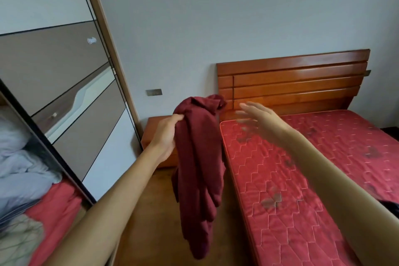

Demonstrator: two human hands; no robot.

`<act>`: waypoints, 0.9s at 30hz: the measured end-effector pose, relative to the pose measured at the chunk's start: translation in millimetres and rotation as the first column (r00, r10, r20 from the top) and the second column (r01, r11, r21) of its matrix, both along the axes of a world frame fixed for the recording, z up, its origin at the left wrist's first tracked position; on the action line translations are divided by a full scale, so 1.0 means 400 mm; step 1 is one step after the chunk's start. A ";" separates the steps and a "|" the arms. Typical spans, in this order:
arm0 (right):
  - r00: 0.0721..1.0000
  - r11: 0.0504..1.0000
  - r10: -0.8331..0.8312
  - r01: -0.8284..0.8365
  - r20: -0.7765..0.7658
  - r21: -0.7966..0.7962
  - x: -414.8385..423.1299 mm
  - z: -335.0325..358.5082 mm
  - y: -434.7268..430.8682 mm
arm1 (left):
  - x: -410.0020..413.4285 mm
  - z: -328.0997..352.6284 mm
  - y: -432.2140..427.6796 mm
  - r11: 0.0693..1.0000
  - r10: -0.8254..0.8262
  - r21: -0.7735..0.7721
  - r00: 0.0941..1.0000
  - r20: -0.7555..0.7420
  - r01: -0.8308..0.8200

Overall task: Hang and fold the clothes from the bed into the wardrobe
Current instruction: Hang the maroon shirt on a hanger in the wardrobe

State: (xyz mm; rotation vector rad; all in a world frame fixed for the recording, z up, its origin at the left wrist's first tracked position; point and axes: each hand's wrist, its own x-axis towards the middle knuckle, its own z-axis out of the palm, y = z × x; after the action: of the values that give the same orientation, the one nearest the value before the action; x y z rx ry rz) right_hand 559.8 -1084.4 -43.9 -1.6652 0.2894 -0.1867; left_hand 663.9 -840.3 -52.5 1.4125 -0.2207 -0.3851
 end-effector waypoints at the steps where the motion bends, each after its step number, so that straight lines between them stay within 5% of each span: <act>1: 0.993 0.990 0.084 -0.093 -0.087 -0.103 -0.011 -0.039 -0.003 | 0.003 0.010 -0.007 0.999 -0.002 -0.034 0.999 -0.036 0.001; 6: 0.812 0.811 0.434 -0.541 -0.391 -0.224 -0.041 -0.204 0.108 | 0.003 0.043 -0.044 0.995 -0.096 -0.028 0.994 -0.050 0.094; 11: 0.984 0.821 0.164 -0.178 -0.075 -0.542 0.007 -0.286 0.139 | -0.004 0.029 -0.041 0.976 -0.152 0.163 0.988 0.041 0.143; 14: 0.991 0.827 0.130 -0.131 -0.042 -0.547 0.020 -0.265 0.080 | 0.014 0.012 0.009 0.965 -0.031 0.261 0.992 0.118 -0.001; 20: 0.999 0.864 0.036 -0.044 -0.026 -0.501 0.033 -0.270 -0.021 | 0.050 -0.092 0.150 0.919 0.114 0.376 0.993 0.033 -0.118; 27: 0.994 0.910 -0.105 0.112 0.040 -0.399 0.066 -0.197 -0.028 | 0.066 -0.103 0.194 0.887 0.274 0.364 0.958 0.081 -0.284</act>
State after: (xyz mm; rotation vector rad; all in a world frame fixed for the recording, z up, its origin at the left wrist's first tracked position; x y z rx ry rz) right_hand 586.1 -1095.5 -122.5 -2.0554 0.3475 -0.3644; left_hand 690.2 -762.8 -93.8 1.7978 0.0417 -0.1715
